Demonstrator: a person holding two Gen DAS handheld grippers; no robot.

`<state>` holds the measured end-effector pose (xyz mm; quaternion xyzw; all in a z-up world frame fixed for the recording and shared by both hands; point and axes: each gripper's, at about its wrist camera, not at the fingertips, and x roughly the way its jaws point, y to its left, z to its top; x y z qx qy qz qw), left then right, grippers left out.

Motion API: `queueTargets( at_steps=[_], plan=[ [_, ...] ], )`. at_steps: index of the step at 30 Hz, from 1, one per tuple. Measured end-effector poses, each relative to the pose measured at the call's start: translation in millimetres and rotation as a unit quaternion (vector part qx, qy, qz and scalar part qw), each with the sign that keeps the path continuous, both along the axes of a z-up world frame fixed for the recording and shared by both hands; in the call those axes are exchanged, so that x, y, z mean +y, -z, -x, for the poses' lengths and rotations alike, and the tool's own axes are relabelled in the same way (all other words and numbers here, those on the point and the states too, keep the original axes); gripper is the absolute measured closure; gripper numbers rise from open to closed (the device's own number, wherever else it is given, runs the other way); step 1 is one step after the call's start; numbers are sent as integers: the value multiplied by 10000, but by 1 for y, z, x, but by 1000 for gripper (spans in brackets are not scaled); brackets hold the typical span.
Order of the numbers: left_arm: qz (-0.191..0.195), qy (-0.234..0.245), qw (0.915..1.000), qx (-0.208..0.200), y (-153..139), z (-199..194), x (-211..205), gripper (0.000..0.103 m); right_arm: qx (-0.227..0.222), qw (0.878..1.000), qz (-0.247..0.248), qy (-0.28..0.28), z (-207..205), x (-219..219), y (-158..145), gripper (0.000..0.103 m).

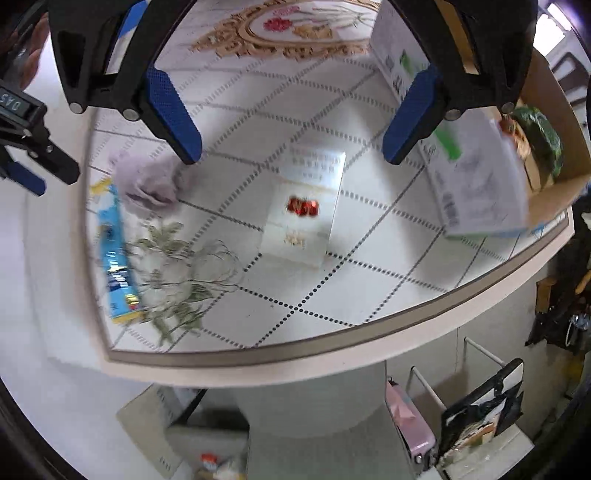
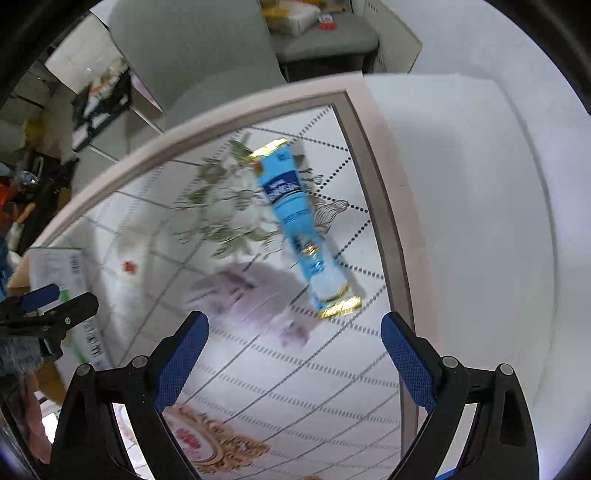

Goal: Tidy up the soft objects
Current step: 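Grasp the white cigarette box with the left tool while the right tool grasps the blue ice-cream tube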

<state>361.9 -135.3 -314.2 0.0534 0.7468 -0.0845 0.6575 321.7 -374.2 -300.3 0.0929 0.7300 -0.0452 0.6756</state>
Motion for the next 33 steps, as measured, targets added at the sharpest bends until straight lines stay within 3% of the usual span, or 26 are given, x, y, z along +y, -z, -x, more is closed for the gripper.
queueTargets(
  at_steps=[8, 10, 12, 14, 17, 23, 27, 29, 32, 33],
  plan=[
    [-426, 110, 9971, 620, 72, -10, -13, 38, 551, 9984, 7, -112, -33, -4, 65, 7],
    [-552, 147, 9974, 439, 72, -11, -14, 39, 637, 9979, -5, -84, -36, -5, 75, 7],
    [-540, 126, 9974, 449, 72, -12, -14, 39, 702, 9975, -33, -33, -38, -7, 83, 7],
    [-547, 128, 9975, 428, 70, -14, -14, 48, 744, 9972, -52, 19, -39, -9, 91, 7],
    [-516, 113, 9977, 424, 69, -13, -12, 49, 765, 9970, -85, 111, -40, -11, 99, 9],
    [-504, 87, 9980, 374, 65, -20, -14, 49, 752, 9969, 222, -4, -41, -7, 99, 30],
    [-454, 9, 9984, 347, 64, -25, -8, 50, 664, 9974, 289, -47, -42, -5, 95, 61],
    [-445, -15, 9984, 338, 62, -26, -5, 50, 685, 9972, 299, -85, -43, -3, 94, 66],
    [-366, 23, 9988, 331, 54, -30, -9, 90, 684, 9970, 343, -134, -47, 5, 93, 78],
    [-296, 17, 9987, 408, 53, -31, -10, 90, 671, 9969, 368, -162, -47, 7, 92, 82]
  ],
)
